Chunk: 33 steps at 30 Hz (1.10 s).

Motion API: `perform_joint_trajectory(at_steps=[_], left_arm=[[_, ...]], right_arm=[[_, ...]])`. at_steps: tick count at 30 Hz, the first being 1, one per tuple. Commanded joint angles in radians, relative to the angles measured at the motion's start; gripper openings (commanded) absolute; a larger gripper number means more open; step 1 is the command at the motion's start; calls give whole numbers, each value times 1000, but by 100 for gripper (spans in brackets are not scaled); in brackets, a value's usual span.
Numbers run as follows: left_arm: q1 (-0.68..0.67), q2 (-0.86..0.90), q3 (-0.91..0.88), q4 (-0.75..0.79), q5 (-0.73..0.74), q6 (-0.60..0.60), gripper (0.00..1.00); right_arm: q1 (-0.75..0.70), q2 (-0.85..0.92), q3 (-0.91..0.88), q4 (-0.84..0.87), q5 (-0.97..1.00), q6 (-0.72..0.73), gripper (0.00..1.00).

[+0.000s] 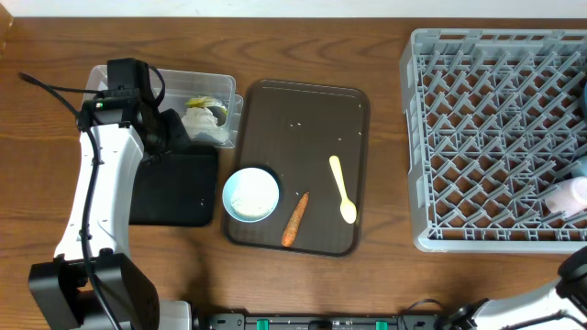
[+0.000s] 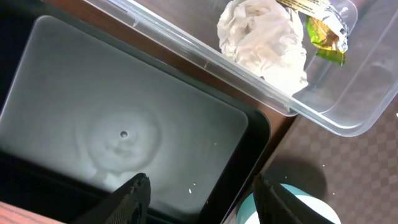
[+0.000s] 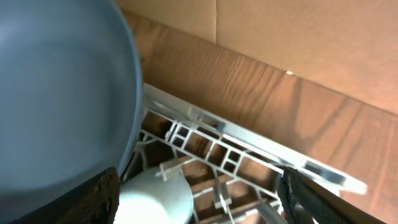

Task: Sort waste into correct bins and load items into the dishwasher rack
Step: 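Lower the blue bowl edge-first into a rack slot with right gripper, then push the blue bowl upright into the rack and open right gripper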

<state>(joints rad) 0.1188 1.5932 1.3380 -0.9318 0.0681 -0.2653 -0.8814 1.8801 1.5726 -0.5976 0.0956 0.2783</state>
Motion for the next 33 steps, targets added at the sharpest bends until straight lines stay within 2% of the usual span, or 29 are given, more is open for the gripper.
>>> perform_joint_trajectory(at_steps=[1,12,14,16,17,18,19,25,33], left_arm=[[2,-21,8,-3,-5,-6,56],[2,-21,8,-2,-5,-10,56],[2,-21,8,-2,-5,-10,56],[2,-21,8,-2,-5,-10,56],[2,-21,8,-2,-5,-10,56],[2,-21,8,-2,-5,-10,56],[2,-21,8,-2,-5,-10,56],[2,-21,8,-2,-5,-10,56],[2,-21,8,-2,-5,-14,56]], right_arm=[[-4,16,2,32,-53,13,81],[-1,104,2,89,-105,14,77],[0,121,2,81,-111,14,71],[0,128,2,81,-122,14,60],[0,128,2,81,-127,14,51],[0,128,2,82,-127,14,36],[0,127,2,84,-129,14,28],[0,126,2,90,-130,13,2],[1,50,2,108,-130,-4,1]])
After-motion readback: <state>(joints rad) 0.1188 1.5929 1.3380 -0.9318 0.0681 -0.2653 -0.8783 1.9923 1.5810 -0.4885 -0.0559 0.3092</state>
